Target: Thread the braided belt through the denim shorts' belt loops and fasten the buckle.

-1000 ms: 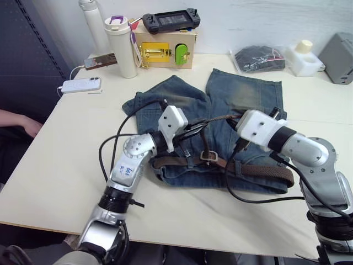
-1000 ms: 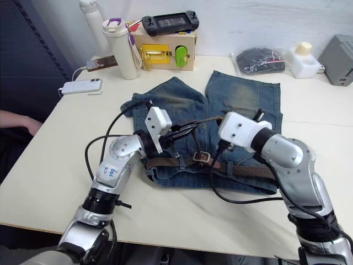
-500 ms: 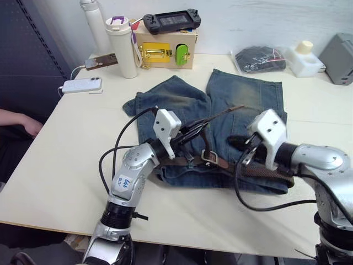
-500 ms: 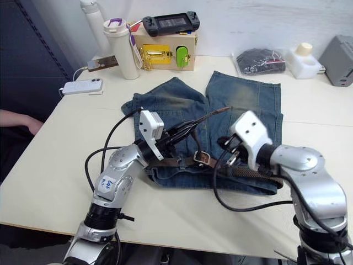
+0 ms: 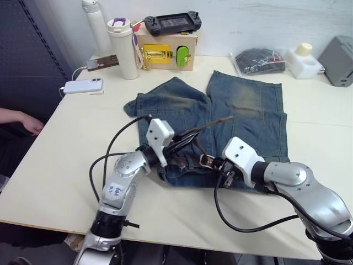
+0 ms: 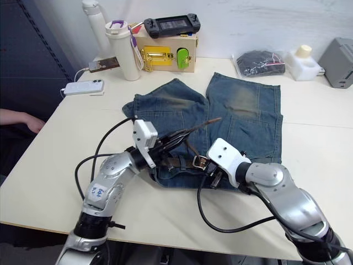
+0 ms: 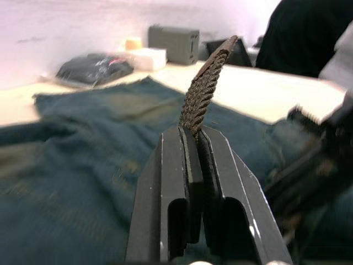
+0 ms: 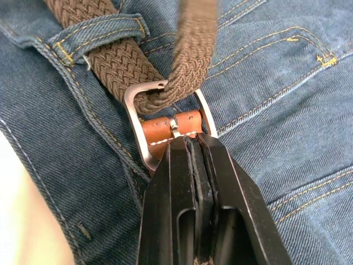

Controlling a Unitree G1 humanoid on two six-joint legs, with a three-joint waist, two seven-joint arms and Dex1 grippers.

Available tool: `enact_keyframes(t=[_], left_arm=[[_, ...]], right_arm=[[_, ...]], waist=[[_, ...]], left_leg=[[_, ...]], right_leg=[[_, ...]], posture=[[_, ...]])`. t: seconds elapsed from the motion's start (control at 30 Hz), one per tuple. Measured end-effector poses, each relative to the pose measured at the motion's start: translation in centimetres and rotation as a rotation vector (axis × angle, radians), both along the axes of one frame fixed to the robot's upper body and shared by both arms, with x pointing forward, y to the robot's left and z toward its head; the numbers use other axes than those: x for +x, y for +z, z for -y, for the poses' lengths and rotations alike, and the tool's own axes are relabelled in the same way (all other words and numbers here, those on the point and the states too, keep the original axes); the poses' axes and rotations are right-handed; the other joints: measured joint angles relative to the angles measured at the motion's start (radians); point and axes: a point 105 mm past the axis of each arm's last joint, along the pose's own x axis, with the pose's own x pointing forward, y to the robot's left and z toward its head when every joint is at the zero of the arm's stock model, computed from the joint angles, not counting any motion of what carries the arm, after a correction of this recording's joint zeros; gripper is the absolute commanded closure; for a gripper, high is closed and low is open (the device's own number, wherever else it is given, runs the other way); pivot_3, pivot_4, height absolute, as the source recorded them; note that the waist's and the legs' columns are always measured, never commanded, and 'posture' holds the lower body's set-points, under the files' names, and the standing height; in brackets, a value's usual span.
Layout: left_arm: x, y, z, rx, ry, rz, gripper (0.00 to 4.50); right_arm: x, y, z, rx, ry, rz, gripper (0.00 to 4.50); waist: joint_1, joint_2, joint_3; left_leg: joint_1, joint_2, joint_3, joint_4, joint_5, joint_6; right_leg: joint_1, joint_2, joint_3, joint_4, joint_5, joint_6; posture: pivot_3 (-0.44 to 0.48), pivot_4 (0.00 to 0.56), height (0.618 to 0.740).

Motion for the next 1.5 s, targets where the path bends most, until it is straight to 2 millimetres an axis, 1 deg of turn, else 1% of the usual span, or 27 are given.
enact_keyframes(t=[0.1,0.17,0.3,0.43,0.53,0.87,1.0,1.17,1.37,1.5], left_arm=[[-0.4,-1.5,-1.5,0.033,0.042,-0.035,4.5],[-0.6,-2.0,-1.9,0.038,0.057,-0.049,4.5],[-0.7,-1.7,-2.0,0.034,0.069,-0.037,4.5],[-0.6,-1.3,-1.7,0.02,0.074,-0.024,4.5],[-0.6,-1.3,-1.8,0.02,0.075,-0.022,4.5],[-0.6,-1.3,-1.8,0.021,0.073,-0.016,4.5],[-0.6,-1.2,-1.8,0.023,0.073,-0.012,4.5],[-0.7,-1.3,-1.6,0.03,0.069,-0.01,4.5],[-0.7,-1.4,-1.6,0.035,0.071,-0.009,4.5],[-0.6,-1.2,-1.7,0.033,0.078,0.005,4.5]], right_arm=[[0.0,0.0,0.0,-0.003,0.001,0.002,4.38],[0.0,-0.1,0.0,-0.001,-0.002,0.002,4.38],[0.5,0.3,0.1,0.078,-0.04,-0.016,4.38],[0.7,0.8,0.8,0.138,-0.07,-0.052,4.38],[0.4,0.5,1.3,0.149,-0.08,-0.083,4.38],[0.1,0.4,1.4,0.182,-0.103,-0.116,4.38],[0.2,0.6,1.1,0.195,-0.102,-0.107,4.38],[-0.1,1.5,-0.3,0.224,-0.047,-0.084,4.38],[-0.5,1.0,-1.1,0.217,-0.018,-0.11,4.38],[-0.1,0.5,-2.1,0.196,0.001,-0.12,4.38]], waist=[[0.007,0.0,0.0],[0.012,0.0,0.0],[0.015,0.0,0.0],[0.018,0.0,0.0],[0.021,0.0,0.0],[0.022,0.0,0.001],[0.02,0.001,0.001],[0.021,0.001,0.001],[0.022,0.001,0.001],[0.019,0.001,0.001]], left_leg=[[0.003,0.0,0.0,0.0,-0.001,0.0],[0.003,0.0,0.0,0.0,-0.001,0.001],[0.003,0.0,0.0,0.0,-0.001,0.0],[0.003,0.0,0.0,0.0,-0.001,0.0],[0.003,0.0,0.0,0.0,-0.001,0.001],[0.003,0.0,0.0,-0.001,-0.001,0.001],[0.003,0.0,0.0,-0.001,-0.001,0.001],[0.003,0.0,0.001,-0.001,-0.001,0.001],[0.003,0.0,0.0,-0.001,-0.001,0.001],[0.003,0.001,0.0,-0.002,-0.001,0.001]], right_leg=[[0.004,0.0,0.0,-0.002,0.0,0.0],[0.004,0.0,0.0,-0.003,0.0,-0.001],[0.004,0.0,0.0,-0.003,0.0,-0.001],[0.004,0.001,0.0,-0.003,0.0,-0.001],[0.004,0.0,0.0,-0.003,0.0,0.0],[0.004,0.0,0.0,-0.004,0.0,0.0],[0.004,0.0,0.0,-0.004,0.0,-0.001],[0.004,0.0,0.0,-0.005,0.0,-0.001],[0.004,0.001,0.0,-0.007,0.0,-0.001],[0.004,0.001,0.0,-0.007,0.0,-0.001]], posture=[[0.0,0.15,0.645],[0.0,0.15,0.645],[0.0,0.15,0.645],[0.0,0.15,0.645],[0.0,0.15,0.645],[0.0,0.15,0.645],[0.0,0.15,0.645],[0.0,0.15,0.645],[0.0,0.15,0.645],[0.0,0.15,0.645]])
